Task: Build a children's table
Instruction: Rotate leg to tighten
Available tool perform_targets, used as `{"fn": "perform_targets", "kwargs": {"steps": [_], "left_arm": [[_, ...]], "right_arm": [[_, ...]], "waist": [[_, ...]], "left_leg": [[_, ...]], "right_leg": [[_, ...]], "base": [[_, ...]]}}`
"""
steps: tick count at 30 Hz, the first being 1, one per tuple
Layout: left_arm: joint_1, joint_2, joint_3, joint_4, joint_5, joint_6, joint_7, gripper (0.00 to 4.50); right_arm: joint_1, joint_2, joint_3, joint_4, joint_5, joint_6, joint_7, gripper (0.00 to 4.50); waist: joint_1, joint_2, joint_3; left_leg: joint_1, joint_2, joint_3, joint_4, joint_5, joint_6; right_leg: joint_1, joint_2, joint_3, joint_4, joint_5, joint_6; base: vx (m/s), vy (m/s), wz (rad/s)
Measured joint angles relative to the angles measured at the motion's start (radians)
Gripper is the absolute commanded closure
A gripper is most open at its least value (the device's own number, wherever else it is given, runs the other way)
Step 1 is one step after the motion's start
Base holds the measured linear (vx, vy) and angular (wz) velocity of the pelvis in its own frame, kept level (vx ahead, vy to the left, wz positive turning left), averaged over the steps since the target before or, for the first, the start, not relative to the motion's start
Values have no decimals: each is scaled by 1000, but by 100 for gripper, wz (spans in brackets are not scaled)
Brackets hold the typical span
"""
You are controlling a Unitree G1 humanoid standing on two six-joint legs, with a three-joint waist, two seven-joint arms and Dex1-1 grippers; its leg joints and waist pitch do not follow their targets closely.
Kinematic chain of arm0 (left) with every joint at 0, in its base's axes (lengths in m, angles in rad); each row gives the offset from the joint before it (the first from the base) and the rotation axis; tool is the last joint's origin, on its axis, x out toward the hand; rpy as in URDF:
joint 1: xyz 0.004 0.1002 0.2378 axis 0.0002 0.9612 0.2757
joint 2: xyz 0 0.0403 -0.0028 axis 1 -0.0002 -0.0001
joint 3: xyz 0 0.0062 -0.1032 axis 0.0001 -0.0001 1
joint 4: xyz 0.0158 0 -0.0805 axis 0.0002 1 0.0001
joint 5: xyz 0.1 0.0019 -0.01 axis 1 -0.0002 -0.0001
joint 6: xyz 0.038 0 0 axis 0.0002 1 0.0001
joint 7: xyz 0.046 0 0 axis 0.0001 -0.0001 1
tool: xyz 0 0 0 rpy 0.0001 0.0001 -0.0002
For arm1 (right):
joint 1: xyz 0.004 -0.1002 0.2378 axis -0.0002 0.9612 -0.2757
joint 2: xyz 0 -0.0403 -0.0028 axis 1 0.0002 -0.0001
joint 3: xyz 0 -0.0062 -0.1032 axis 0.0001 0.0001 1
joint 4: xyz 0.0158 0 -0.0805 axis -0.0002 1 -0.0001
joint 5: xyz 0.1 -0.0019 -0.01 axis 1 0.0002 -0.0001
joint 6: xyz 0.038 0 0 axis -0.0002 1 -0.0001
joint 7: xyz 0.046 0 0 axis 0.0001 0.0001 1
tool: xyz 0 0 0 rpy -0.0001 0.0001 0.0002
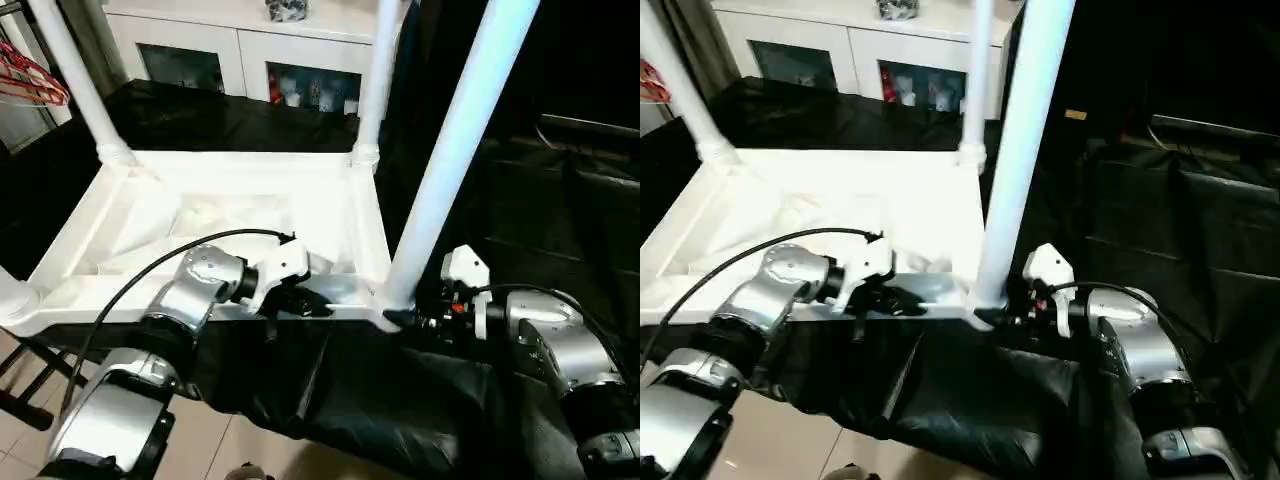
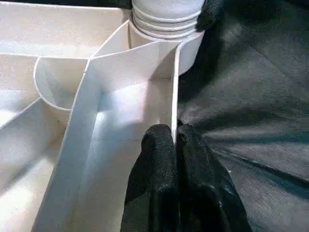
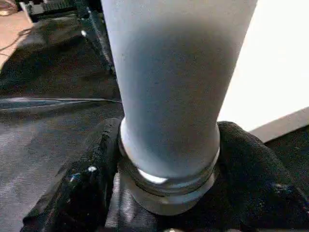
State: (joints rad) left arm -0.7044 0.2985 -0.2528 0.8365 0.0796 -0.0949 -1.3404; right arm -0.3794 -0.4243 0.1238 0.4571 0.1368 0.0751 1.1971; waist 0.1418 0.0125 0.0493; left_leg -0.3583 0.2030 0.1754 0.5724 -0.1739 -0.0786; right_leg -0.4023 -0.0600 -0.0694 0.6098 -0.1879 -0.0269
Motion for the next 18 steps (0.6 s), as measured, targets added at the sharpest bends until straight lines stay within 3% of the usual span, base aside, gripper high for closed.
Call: {"fn": "perform_targets", "kwargs": {"steps": [10, 14, 18], "left_arm": [[6, -7, 3, -4, 3, 5, 37, 450], [5, -53, 17, 1, 26, 26, 152, 450], [-20, -121, 29, 33, 57, 63, 325, 450]], "right_arm": [[31, 33, -30, -15, 0, 1, -62, 176], [30, 88, -81, 25, -14, -10, -203, 177], [-18, 186, -138, 119, -37, -35, -452, 178]], "waist": [[0, -2, 0], [-5, -3, -1], [-26, -4, -1]], "left_leg": [[1, 0, 0, 1, 0, 0], [4, 0, 0, 3, 0, 0], [6, -1, 0, 3, 0, 0]], "right_leg": [[1, 0, 0, 0, 0, 0], [3, 0, 1, 0, -2, 5], [5, 0, 2, 0, -2, 6]], "base": [[0, 0, 0], [0, 0, 0], [0, 0, 0]]}}
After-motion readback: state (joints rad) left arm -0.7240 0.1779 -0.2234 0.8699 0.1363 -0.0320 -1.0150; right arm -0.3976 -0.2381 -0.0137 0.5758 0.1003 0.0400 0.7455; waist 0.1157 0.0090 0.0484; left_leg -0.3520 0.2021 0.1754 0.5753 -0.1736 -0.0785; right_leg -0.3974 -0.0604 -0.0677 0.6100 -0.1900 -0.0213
